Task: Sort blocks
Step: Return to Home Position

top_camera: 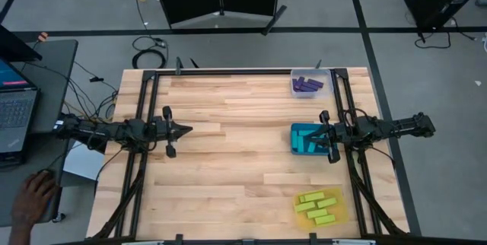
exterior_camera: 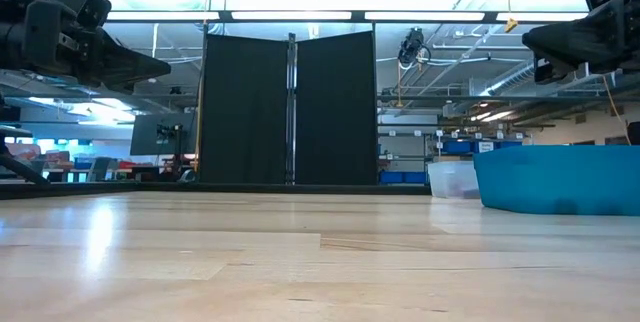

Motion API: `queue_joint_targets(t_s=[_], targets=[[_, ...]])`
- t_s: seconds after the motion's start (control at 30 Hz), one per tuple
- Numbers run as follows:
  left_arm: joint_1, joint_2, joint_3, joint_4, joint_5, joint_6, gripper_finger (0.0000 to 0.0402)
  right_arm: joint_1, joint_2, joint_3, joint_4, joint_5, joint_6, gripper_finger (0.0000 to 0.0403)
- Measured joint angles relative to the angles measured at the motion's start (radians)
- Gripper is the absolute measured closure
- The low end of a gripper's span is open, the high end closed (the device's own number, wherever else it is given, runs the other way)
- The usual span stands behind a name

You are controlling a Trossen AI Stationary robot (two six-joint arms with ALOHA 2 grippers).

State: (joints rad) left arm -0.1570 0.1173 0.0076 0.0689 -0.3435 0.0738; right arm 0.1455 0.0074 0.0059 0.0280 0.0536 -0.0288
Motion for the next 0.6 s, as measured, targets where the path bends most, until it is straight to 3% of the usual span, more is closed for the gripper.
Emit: queue_joint_targets(t_s=[0.6], targets=[[0.0,0.0,0.0,0.0,0.0,0.0,0.038,0.0,0.0,0.0,0.0,0.0,0.0,0.0347]])
